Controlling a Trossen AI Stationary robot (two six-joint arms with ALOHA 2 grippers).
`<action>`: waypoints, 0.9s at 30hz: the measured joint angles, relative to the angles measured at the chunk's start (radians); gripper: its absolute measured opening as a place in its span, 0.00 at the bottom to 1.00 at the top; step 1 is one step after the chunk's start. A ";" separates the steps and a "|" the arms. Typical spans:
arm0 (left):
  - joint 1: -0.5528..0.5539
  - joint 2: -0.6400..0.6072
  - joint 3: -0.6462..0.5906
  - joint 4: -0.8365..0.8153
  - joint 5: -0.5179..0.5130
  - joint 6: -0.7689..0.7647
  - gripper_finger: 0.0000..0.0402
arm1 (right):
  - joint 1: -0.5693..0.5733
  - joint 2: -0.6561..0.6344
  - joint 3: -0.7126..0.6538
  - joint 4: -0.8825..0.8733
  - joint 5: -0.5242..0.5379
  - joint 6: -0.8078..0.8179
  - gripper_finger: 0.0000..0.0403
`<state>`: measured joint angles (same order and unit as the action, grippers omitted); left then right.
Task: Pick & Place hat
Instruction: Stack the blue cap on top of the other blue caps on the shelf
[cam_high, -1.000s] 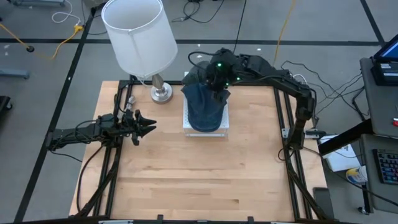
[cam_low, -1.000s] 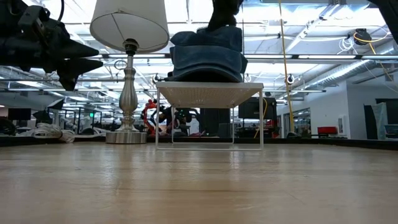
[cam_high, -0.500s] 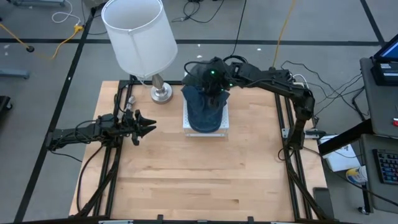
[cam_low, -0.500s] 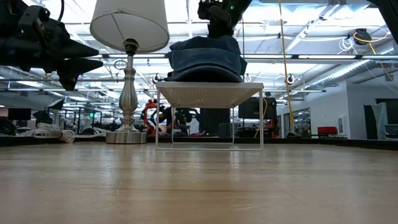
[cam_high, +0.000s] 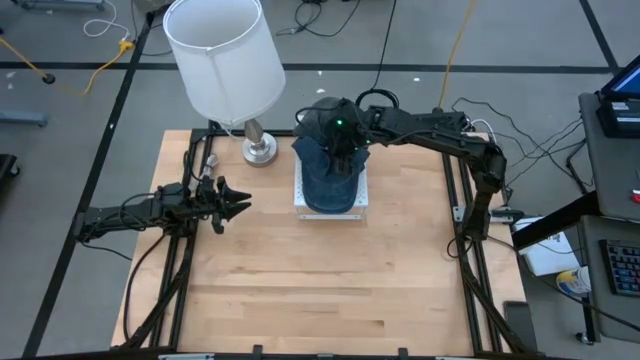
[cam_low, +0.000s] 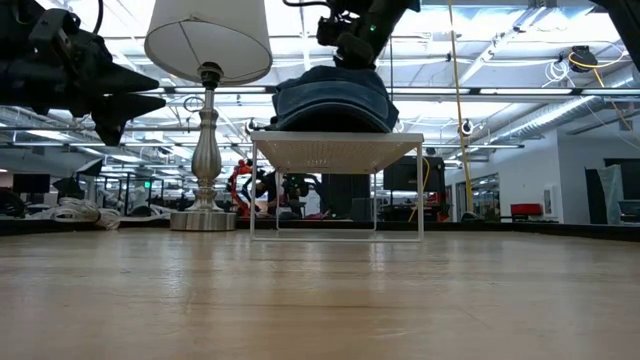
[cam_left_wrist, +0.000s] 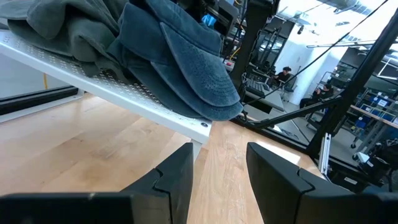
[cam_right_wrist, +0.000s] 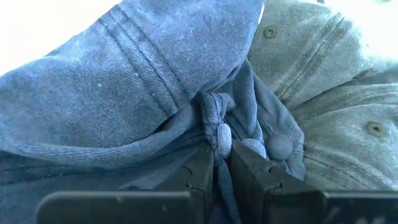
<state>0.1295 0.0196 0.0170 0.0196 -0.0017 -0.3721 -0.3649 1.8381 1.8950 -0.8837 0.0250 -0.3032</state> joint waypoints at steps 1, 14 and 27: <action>0.000 0.000 0.000 0.000 0.000 0.000 0.38 | 0.000 0.000 0.000 0.000 0.000 -0.009 0.10; 0.000 0.000 0.000 0.000 0.000 0.000 0.38 | 0.011 -0.049 0.000 0.053 0.003 -0.056 0.10; 0.000 0.000 0.000 0.000 0.000 -0.001 0.38 | 0.012 -0.050 -0.002 0.053 0.068 -0.057 0.37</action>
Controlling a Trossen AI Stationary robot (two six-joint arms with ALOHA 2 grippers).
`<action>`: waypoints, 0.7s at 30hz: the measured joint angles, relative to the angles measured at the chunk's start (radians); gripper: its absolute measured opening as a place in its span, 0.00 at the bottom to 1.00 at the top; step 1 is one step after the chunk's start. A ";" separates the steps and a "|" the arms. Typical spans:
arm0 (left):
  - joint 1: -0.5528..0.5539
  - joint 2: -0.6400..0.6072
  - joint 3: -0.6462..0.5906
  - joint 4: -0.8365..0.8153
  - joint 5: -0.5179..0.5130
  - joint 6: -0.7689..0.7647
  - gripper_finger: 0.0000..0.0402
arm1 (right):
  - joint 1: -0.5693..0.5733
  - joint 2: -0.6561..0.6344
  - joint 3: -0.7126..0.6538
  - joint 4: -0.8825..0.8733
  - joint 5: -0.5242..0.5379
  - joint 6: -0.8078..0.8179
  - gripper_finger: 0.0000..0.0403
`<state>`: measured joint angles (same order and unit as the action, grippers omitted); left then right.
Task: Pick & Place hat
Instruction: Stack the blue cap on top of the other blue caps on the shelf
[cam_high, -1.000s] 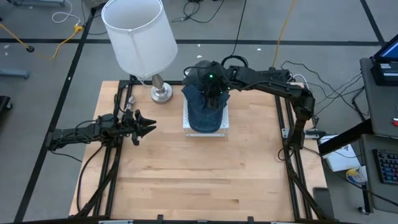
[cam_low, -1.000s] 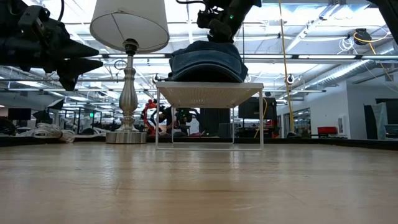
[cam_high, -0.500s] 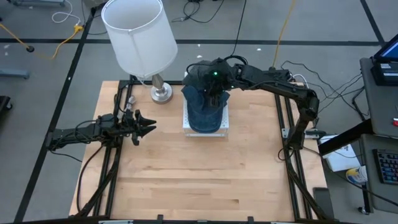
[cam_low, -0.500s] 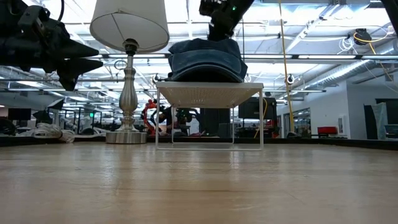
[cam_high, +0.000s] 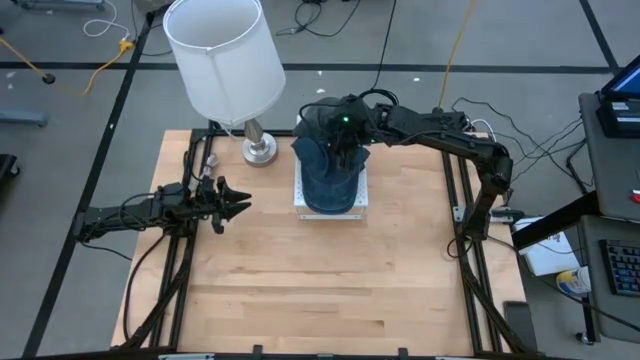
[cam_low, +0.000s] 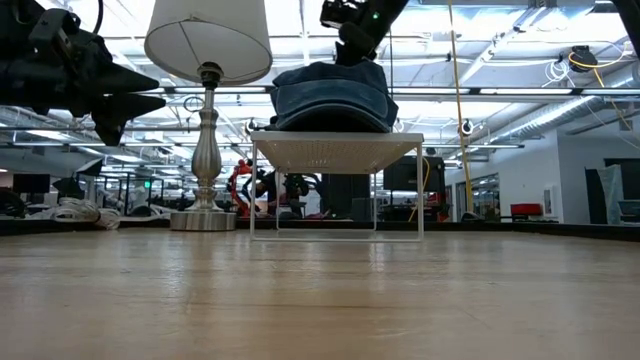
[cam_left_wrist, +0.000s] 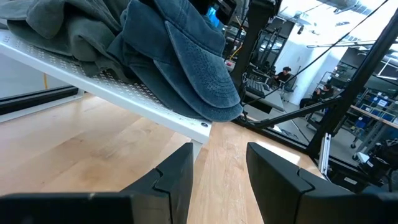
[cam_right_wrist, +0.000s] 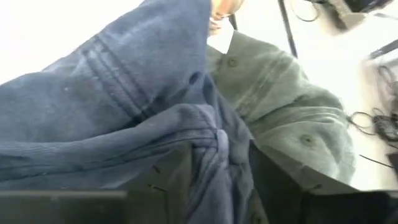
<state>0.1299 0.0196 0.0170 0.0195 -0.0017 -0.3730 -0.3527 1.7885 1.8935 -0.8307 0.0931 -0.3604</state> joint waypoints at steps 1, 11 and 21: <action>0.000 0.000 0.000 0.000 0.000 0.000 0.38 | 0.000 0.000 0.000 0.004 0.013 0.000 0.40; 0.000 0.000 0.000 0.000 0.000 0.000 0.38 | 0.007 0.000 0.000 0.063 0.043 -0.016 0.58; 0.000 0.000 0.000 0.000 0.000 0.000 0.38 | 0.008 -0.026 0.002 0.093 0.068 -0.063 0.60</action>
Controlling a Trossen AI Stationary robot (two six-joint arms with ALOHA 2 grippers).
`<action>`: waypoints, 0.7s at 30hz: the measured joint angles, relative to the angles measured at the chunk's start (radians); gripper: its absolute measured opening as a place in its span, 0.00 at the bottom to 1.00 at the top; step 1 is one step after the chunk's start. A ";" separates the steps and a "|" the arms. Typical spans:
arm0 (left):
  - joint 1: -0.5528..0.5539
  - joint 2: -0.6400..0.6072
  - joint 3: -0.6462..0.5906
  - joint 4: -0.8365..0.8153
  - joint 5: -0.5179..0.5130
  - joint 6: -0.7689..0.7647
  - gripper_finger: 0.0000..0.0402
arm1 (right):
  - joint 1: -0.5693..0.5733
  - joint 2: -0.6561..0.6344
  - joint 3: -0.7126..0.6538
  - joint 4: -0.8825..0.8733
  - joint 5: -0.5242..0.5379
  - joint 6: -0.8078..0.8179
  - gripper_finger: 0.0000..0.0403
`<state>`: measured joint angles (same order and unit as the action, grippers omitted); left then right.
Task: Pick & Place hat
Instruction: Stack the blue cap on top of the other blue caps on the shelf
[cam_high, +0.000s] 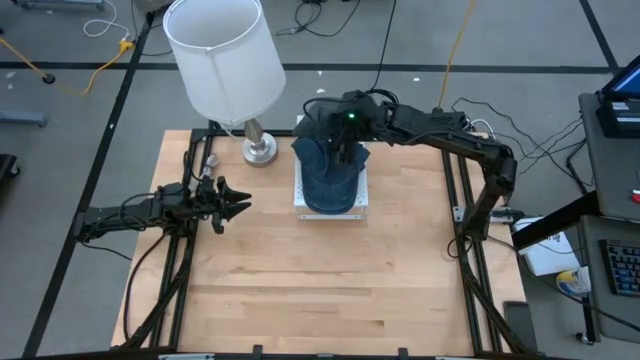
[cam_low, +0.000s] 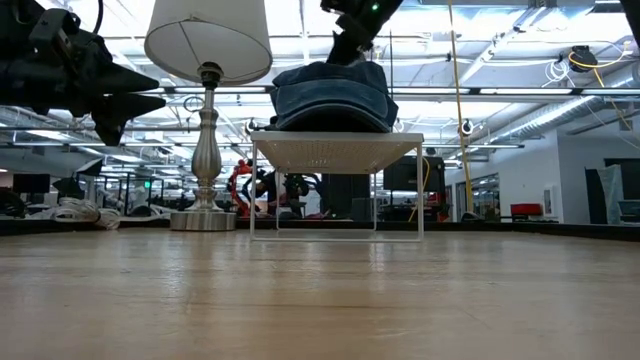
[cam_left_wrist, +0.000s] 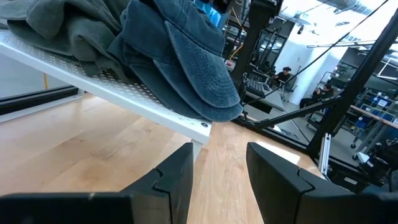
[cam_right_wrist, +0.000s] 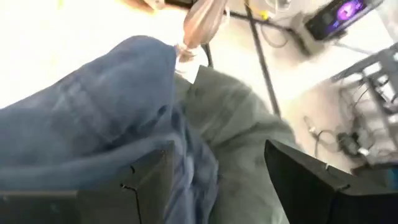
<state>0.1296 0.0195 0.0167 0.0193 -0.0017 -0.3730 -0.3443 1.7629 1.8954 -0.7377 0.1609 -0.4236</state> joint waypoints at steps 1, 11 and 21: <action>0.000 0.000 0.000 0.000 0.000 0.001 0.38 | 0.000 -0.013 0.000 -0.014 0.000 0.017 0.60; 0.000 0.000 0.000 0.000 0.000 -0.001 0.38 | 0.056 -0.129 0.000 -0.231 0.015 0.320 0.56; 0.000 0.000 0.000 0.000 0.000 -0.001 0.38 | 0.086 -0.206 -0.273 -0.001 -0.137 0.366 0.47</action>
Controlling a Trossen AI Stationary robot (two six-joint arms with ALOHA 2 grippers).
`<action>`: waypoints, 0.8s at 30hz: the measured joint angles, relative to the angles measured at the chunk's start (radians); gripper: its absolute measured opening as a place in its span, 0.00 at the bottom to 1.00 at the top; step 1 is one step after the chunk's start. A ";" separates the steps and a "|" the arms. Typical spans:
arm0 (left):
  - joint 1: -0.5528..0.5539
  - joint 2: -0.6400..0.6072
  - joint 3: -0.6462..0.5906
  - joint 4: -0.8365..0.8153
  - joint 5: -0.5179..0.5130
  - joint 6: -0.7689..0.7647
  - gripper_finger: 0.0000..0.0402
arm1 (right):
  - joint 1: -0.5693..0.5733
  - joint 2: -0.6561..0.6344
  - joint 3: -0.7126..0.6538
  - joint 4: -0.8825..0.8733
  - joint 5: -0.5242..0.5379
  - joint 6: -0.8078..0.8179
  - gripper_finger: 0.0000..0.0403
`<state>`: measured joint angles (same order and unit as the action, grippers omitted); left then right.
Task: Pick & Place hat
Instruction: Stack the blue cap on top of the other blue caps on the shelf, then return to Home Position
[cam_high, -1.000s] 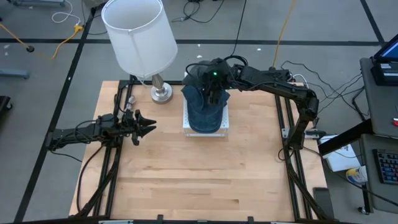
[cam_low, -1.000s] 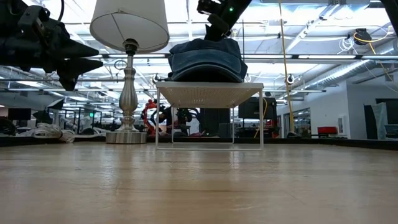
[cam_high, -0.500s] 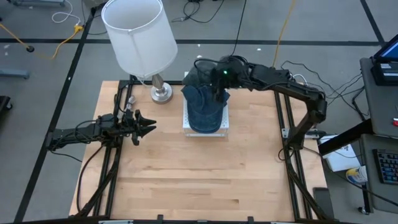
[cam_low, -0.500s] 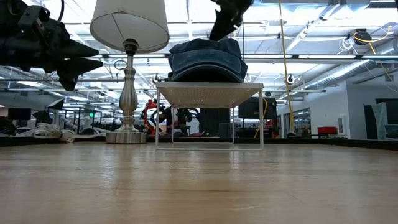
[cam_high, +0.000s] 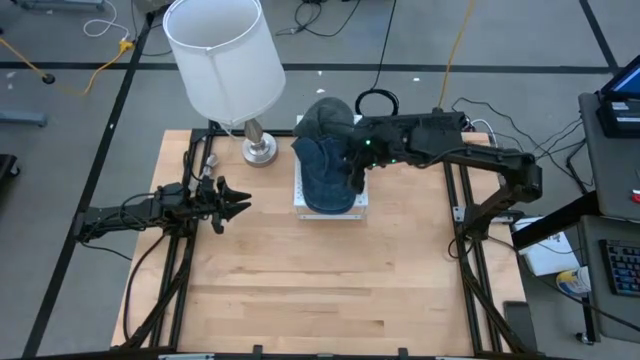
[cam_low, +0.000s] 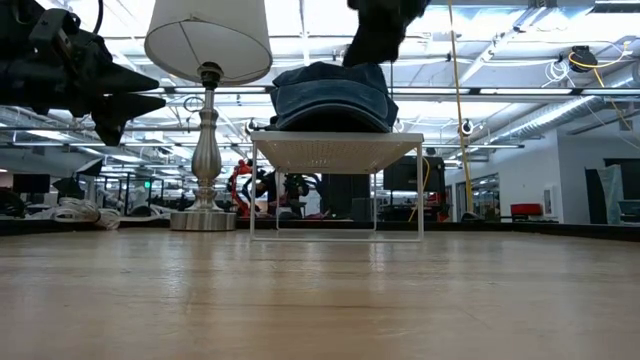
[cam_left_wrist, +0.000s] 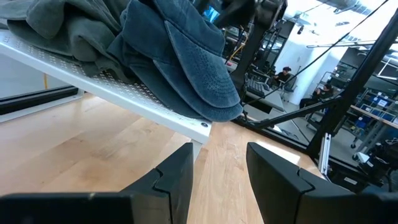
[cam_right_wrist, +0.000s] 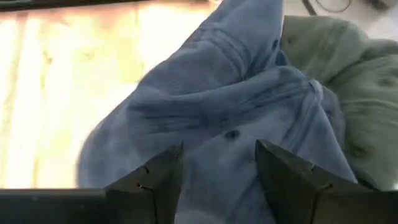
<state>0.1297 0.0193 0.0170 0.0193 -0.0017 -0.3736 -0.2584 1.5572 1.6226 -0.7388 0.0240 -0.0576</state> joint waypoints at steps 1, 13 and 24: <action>0.000 0.000 0.000 0.000 0.000 0.001 0.38 | 0.000 0.000 -0.034 0.044 0.004 -0.008 0.47; 0.000 0.000 0.000 0.000 0.000 0.001 0.38 | -0.010 -0.001 -0.155 0.190 0.027 -0.065 0.42; 0.000 0.000 0.000 0.000 0.000 0.001 0.38 | -0.008 -0.071 -0.157 0.278 0.058 -0.110 0.47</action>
<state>0.1295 0.0193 0.0170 0.0197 -0.0013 -0.3722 -0.2668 1.4866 1.4654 -0.4610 0.0818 -0.1672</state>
